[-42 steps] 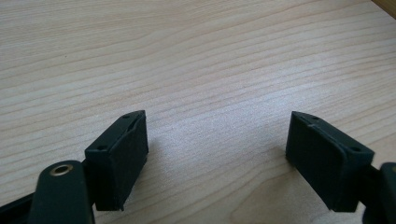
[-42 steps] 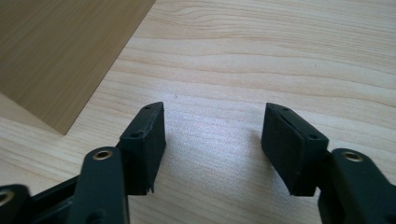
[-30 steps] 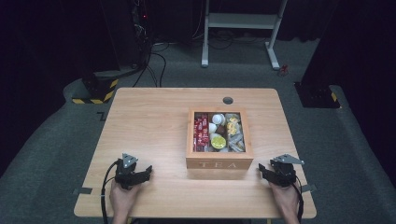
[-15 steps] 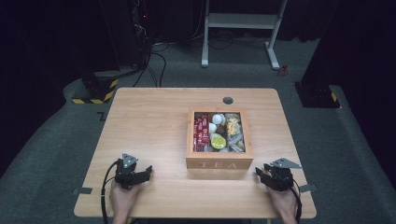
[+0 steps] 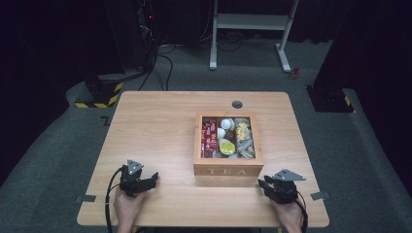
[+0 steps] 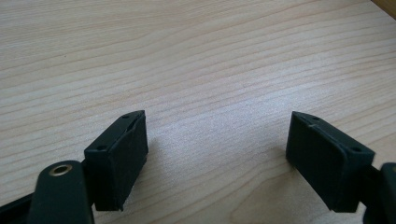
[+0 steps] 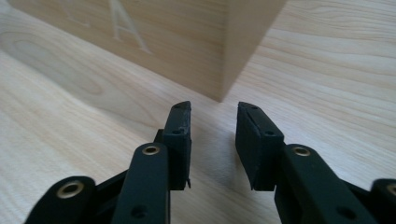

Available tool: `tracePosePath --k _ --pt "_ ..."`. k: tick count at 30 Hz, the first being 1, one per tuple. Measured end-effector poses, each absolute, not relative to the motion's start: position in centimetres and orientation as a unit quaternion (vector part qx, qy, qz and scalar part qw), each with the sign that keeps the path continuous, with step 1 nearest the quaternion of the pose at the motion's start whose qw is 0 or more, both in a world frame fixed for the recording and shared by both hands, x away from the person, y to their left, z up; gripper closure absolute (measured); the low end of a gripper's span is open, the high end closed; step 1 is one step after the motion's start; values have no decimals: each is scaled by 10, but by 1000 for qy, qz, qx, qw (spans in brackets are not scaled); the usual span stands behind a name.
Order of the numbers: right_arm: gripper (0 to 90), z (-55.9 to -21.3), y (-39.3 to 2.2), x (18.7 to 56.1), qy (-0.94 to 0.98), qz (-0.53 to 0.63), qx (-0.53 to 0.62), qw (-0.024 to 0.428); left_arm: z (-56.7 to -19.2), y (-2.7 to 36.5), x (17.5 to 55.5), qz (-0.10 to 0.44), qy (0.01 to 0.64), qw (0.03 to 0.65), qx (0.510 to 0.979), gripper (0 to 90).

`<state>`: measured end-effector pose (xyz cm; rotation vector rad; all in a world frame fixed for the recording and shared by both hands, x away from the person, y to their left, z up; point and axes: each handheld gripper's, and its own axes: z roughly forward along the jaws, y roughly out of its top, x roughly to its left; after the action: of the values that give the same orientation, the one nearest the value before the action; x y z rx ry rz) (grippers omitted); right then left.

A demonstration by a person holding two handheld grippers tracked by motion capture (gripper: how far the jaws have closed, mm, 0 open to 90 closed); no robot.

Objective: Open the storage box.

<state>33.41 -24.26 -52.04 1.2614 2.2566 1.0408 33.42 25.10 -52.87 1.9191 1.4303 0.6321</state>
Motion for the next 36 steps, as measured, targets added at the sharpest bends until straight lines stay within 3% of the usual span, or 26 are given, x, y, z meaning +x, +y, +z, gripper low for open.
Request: tracePosePath --k 25,36 --pt "891 -511 -187 343 832 400 361 129 -529 251 334 242 546 327 732 209" --pt "900 -503 -168 352 832 412 348 128 -529 251 334 242 546 327 732 209"
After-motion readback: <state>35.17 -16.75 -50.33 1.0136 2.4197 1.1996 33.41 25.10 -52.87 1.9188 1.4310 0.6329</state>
